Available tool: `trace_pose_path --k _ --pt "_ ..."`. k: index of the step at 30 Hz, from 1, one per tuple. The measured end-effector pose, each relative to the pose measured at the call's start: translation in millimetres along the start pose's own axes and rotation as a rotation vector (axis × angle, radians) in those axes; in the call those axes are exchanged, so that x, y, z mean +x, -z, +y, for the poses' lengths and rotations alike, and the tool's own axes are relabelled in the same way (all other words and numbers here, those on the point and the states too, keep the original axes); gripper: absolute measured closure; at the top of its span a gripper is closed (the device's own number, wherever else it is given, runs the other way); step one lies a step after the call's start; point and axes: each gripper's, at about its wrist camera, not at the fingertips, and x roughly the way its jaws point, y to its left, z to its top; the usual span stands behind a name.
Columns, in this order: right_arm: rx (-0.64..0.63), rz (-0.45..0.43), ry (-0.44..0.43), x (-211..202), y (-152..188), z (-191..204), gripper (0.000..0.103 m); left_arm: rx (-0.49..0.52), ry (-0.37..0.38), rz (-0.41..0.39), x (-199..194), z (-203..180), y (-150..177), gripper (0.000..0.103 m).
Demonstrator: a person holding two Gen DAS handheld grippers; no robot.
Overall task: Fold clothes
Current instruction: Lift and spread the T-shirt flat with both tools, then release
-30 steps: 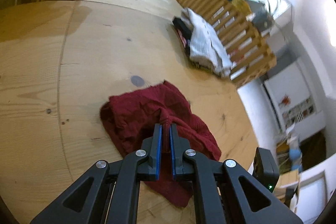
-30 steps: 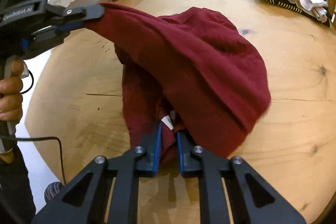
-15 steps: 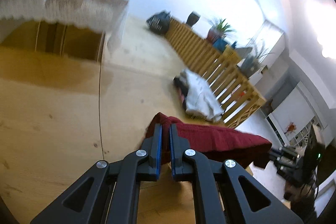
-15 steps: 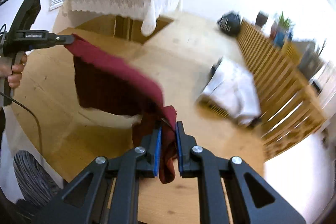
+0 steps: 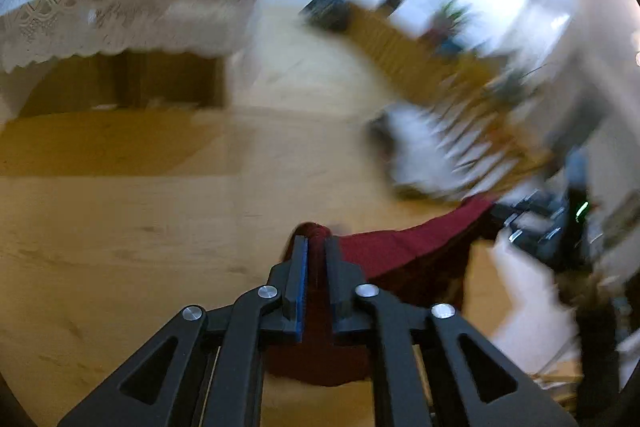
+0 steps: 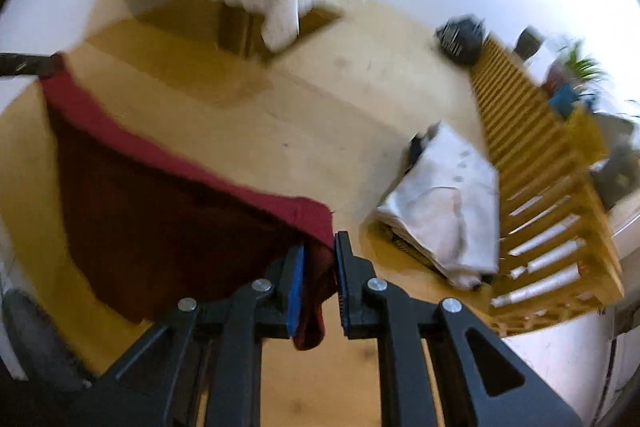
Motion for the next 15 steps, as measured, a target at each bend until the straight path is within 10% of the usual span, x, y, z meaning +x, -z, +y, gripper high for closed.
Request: trace_pose_path --k 6,8,13,15 --pt "0.07 0.095 0.04 110 -40 -37 0.072 -0.102 -0.089 0.086 82 45 -28 0.094" --pt "0.054 0.096 0.02 115 -37 -47 0.053 -0.083 -0.097 0.078 87 49 -27 0.094" --pt "0.051 0.122 0.107 127 -24 -64 0.052 -0.004 0.047 0.177 137 4 -3 0.093" --pt "0.148 0.124 -0.027 124 -11 -72 0.052 0.041 0.064 0.235 163 -15 11 0.093"
